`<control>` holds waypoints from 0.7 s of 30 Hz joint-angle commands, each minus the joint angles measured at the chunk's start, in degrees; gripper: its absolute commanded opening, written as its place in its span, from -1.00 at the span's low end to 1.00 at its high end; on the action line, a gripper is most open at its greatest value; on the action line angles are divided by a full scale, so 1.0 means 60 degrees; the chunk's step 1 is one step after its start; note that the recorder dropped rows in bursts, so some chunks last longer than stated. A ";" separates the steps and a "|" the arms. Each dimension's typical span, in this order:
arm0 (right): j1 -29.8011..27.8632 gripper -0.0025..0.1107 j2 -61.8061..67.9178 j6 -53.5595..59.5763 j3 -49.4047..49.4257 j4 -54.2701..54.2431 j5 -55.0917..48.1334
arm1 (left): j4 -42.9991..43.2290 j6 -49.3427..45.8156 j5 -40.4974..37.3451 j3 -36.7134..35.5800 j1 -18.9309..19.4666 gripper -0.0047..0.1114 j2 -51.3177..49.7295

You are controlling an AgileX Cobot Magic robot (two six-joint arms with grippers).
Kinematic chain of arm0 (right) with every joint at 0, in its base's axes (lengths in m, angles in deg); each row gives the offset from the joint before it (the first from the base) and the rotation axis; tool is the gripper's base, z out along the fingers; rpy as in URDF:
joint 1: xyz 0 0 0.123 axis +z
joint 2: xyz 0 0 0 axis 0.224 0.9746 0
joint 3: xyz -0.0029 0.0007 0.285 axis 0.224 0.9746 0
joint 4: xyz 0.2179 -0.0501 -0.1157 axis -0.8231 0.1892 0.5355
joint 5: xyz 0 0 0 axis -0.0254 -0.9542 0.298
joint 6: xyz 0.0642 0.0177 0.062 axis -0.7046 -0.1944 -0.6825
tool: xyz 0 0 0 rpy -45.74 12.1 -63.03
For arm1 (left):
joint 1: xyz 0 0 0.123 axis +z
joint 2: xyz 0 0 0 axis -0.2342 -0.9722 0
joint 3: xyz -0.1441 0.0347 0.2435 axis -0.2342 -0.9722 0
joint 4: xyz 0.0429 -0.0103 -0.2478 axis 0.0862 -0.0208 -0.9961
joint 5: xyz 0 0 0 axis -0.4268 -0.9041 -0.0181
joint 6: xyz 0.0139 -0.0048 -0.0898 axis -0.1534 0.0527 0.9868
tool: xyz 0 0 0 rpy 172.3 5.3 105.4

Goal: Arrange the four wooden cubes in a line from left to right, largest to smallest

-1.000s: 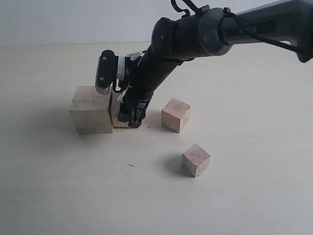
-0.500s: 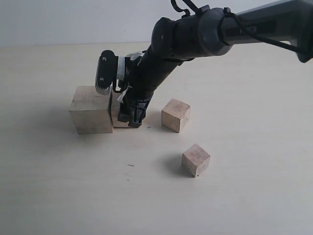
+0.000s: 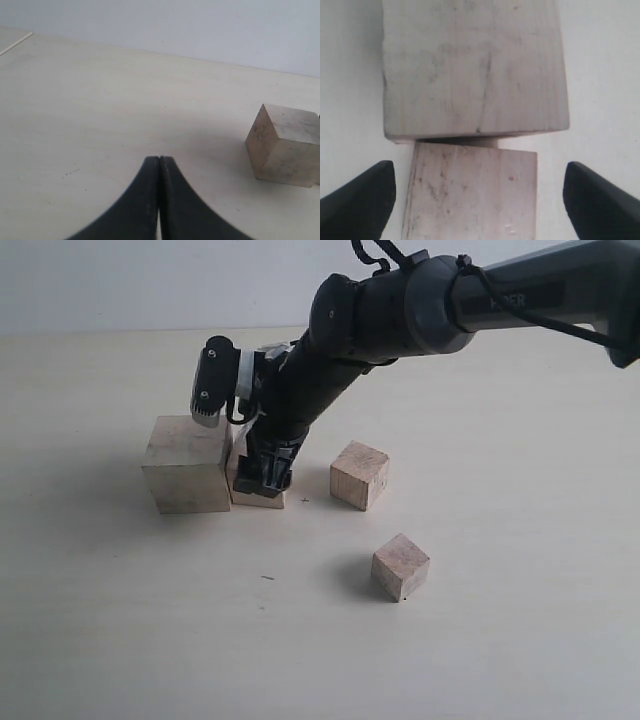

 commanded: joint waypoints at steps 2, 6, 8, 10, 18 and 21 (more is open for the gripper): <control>-0.0017 0.56 -0.0143 -0.0049 0.0026 -0.0101 -0.0158 | 0.0011 0.0000 0.0080 -0.0036 -0.0066 -0.92 0.0048; -0.0017 0.56 -0.0459 -0.0350 0.0026 0.0419 -0.0458 | 0.0011 0.0000 0.0080 -0.0036 -0.0066 -0.92 0.0048; -0.0017 0.56 -0.0672 -0.0799 0.0026 0.0879 -0.0499 | 0.0011 0.0000 0.0080 -0.0036 -0.0066 -0.92 0.0048; -0.0017 0.56 -0.0866 -0.1206 0.0026 0.1245 -0.0524 | 0.0011 0.0000 0.0080 -0.0036 -0.0066 -0.92 0.0048; -0.0017 0.46 -0.1030 -0.3844 0.0026 0.4314 -0.0353 | 0.0011 0.0000 0.0080 -0.0036 -0.0066 -0.92 0.0048; -0.0131 0.46 -0.0911 -0.4714 0.0026 0.4778 -0.0046 | 0.0011 0.0000 0.0080 -0.0036 -0.0066 -0.92 0.0048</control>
